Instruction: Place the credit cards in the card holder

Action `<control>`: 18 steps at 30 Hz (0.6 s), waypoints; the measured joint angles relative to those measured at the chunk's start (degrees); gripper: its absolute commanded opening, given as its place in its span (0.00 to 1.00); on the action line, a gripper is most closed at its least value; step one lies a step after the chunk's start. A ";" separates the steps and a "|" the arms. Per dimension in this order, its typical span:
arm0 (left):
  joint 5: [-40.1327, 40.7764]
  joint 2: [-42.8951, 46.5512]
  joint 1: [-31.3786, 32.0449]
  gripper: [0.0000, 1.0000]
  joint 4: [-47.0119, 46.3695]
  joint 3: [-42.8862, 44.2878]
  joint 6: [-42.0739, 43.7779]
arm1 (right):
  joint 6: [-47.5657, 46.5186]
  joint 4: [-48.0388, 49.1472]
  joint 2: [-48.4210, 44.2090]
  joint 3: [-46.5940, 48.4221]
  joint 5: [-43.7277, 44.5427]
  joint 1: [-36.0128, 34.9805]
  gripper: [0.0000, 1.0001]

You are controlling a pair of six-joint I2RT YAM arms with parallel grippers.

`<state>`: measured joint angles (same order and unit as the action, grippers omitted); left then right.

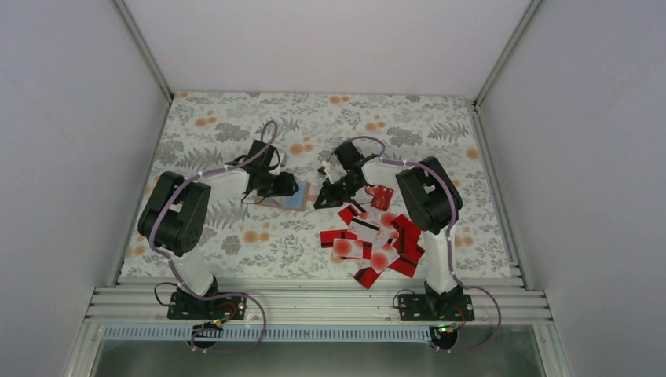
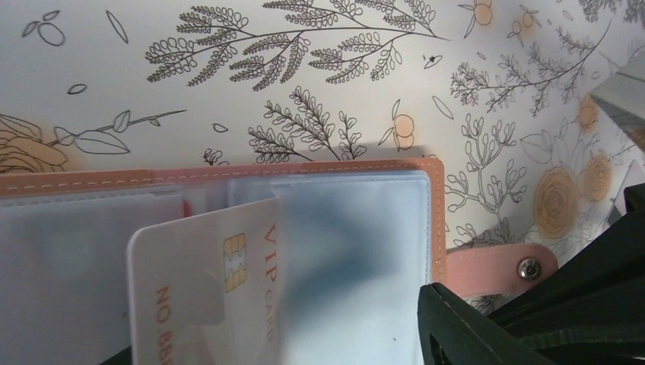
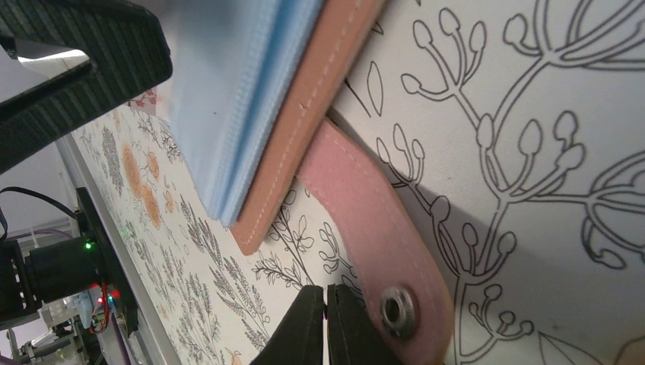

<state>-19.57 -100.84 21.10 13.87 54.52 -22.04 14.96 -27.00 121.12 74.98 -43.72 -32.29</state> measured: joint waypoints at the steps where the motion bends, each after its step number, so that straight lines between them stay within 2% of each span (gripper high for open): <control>1: 0.42 0.00 -0.04 0.64 0.66 0.28 0.31 | 0.02 0.04 0.00 0.00 0.00 0.00 0.04; 9: 0.85 0.02 -1.38 0.66 4.61 2.05 1.99 | 0.02 0.15 0.00 -0.02 0.00 -0.07 0.04; 18: 0.52 0.02 -3.10 0.63 7.08 2.64 4.15 | 0.00 0.15 0.00 -0.02 0.02 -0.07 0.04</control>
<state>-19.05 -100.82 18.00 20.95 57.17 -17.89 14.96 -26.85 121.12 74.96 -43.70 -32.36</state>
